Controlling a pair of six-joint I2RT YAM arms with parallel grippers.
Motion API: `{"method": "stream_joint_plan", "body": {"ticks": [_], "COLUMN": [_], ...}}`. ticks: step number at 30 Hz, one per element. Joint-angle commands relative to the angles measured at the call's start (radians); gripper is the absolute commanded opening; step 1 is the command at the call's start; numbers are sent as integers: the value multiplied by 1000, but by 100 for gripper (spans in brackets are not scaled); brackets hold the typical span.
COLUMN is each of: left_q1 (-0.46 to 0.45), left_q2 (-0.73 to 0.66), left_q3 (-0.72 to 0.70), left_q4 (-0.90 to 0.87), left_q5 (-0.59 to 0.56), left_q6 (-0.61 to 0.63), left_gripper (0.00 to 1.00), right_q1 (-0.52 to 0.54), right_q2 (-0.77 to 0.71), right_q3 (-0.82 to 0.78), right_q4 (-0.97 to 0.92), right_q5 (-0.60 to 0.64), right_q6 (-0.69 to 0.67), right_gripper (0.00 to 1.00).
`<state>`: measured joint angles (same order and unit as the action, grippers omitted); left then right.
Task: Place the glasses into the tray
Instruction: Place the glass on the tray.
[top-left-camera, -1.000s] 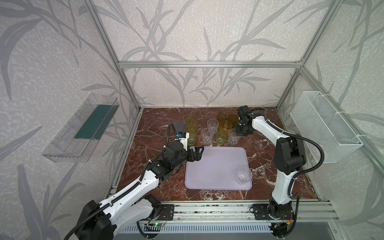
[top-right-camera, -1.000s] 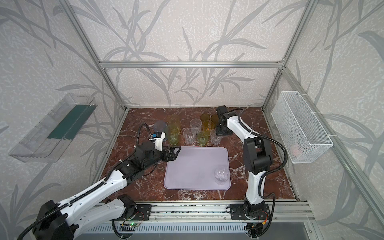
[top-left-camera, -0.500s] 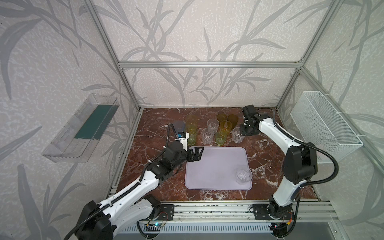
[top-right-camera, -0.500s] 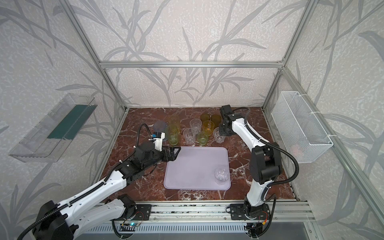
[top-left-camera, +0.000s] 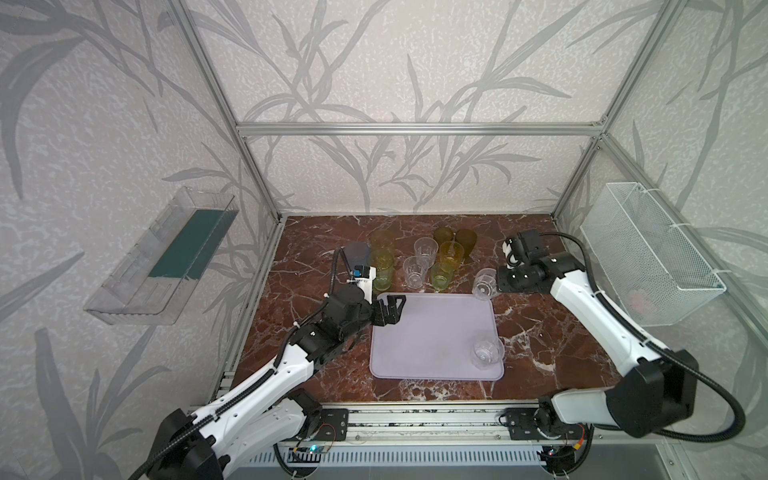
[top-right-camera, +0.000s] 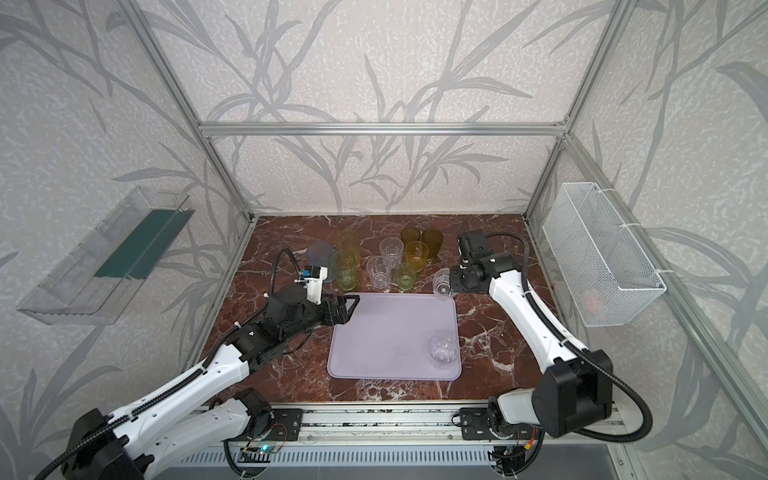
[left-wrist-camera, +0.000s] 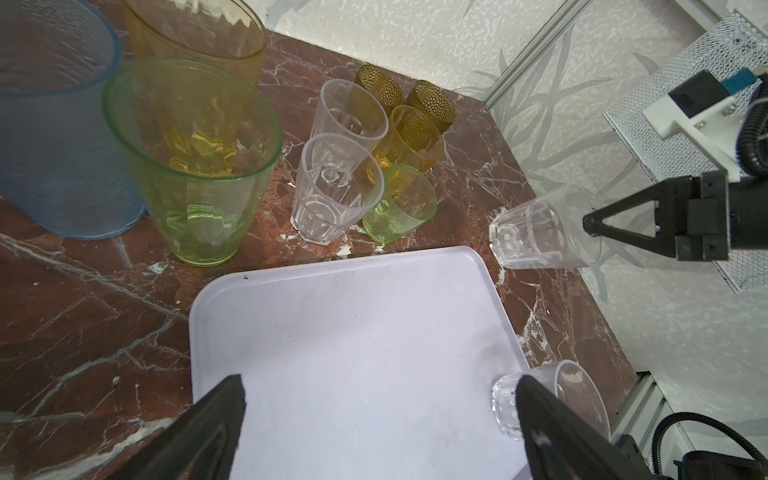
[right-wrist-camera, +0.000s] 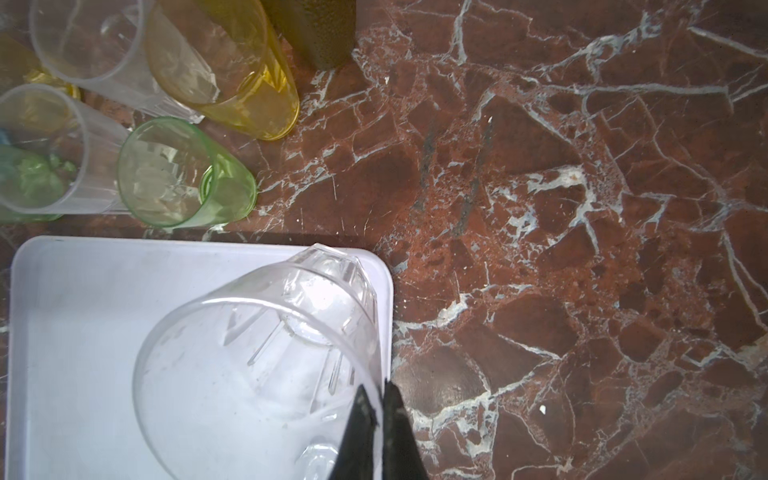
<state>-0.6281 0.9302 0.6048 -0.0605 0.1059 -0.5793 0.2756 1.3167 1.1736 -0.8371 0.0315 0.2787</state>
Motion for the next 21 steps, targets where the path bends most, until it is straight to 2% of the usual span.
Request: {"method": "stream_joint_plan", "body": {"ticks": [1,8,21], "left_q1": [1,1,0], "left_q2": [-25,-46,-95], "left_q3": [30,33,1], "left_q4": [-55,-84,-113], "left_q5": [1,-6,-20], "left_q6": [-8,-9,-28], "left_gripper": [99,99,99], "right_q1": [-4,34,245], "right_q2": [-91,-188,-194], "right_q3": [-51,-126,-95], "right_q4": [13,-10,-82], "right_q5": [-69,-100,-1], "right_q6": [0,11,33], "right_gripper": [0,0,0]}}
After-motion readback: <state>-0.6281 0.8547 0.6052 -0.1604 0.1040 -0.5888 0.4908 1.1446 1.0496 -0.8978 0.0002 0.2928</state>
